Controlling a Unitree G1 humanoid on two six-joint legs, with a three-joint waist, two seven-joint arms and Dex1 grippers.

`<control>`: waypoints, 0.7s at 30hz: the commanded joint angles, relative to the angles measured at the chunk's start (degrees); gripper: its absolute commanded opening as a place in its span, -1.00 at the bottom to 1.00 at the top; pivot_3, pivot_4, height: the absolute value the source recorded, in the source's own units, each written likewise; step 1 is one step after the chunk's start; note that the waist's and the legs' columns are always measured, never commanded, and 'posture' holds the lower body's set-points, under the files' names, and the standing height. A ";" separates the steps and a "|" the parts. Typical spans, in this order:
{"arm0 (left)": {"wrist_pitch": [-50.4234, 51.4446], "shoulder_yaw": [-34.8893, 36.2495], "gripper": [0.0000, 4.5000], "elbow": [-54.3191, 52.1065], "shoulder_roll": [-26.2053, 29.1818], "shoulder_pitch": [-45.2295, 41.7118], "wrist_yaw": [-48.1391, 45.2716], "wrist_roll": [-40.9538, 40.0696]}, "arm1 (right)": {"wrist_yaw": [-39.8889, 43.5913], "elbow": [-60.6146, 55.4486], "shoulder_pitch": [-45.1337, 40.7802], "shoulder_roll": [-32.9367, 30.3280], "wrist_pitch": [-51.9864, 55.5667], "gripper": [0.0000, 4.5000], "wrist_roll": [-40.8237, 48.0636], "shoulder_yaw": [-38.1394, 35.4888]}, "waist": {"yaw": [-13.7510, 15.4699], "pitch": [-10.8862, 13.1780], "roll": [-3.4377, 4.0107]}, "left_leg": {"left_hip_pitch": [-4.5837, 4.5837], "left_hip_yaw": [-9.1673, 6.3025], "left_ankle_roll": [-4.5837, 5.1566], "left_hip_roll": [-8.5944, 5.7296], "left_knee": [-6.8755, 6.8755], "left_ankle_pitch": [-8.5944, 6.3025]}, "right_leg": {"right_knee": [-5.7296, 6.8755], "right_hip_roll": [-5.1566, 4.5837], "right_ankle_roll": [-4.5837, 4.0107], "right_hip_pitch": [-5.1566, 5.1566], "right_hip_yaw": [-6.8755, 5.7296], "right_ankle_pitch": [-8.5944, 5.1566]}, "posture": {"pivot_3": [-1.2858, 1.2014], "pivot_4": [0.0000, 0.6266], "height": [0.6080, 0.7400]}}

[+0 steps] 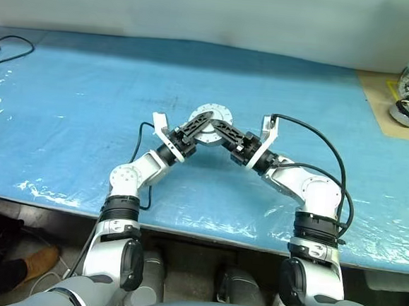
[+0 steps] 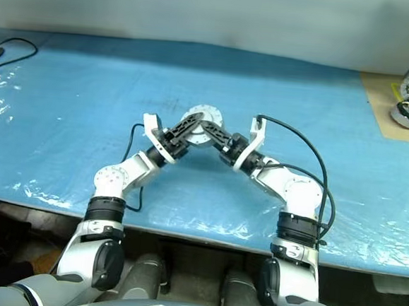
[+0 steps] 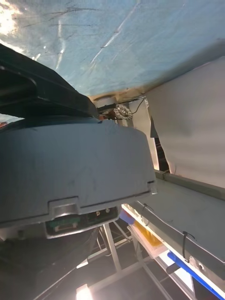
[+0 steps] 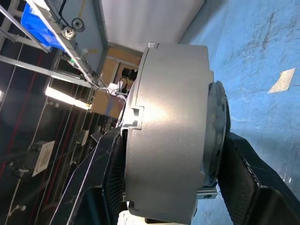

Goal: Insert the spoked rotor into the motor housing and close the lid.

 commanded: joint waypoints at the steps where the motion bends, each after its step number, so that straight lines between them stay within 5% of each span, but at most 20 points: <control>1: 1.42 0.22 0.19 -2.60 -0.82 -2.44 1.95 -2.30 | -2.50 0.53 -2.86 1.55 -0.06 0.08 3.14 -0.89 | -0.03 0.00 0.00 | 0.00 0.00 0.00 0.00 0.02 0.00 | 0.01 0.00 0.00 0.00 0.00 0.00 | 0.03 -0.52 1.00; 12: 1.69 0.69 0.18 -1.71 -0.09 -3.66 5.38 -1.86 | -4.56 2.72 -4.13 2.03 -2.31 0.08 0.01 -0.18 | -0.04 0.00 0.00 | -0.02 0.00 0.00 0.01 0.14 0.00 | 0.13 0.00 0.00 -0.03 0.00 0.00 | 0.03 -0.52 1.00; 18: -2.15 1.22 0.18 -0.07 0.59 -5.01 5.20 0.79 | -3.72 3.05 -4.20 2.07 -2.72 0.97 0.39 -0.45 | -0.03 0.00 0.00 | -0.03 -0.11 -0.01 0.01 0.17 0.00 | 0.15 0.00 0.01 -0.02 0.00 0.01 | 0.03 -0.52 1.00; 21: -4.01 1.67 0.18 1.83 1.38 -6.33 4.69 2.08 | -2.42 2.15 -4.02 1.77 -2.36 0.99 0.21 0.54 | -0.03 0.00 0.00 | -0.04 -0.17 -0.01 0.00 0.18 0.00 | 0.15 0.00 0.03 -0.02 -0.02 0.01 | 0.03 -0.52 1.00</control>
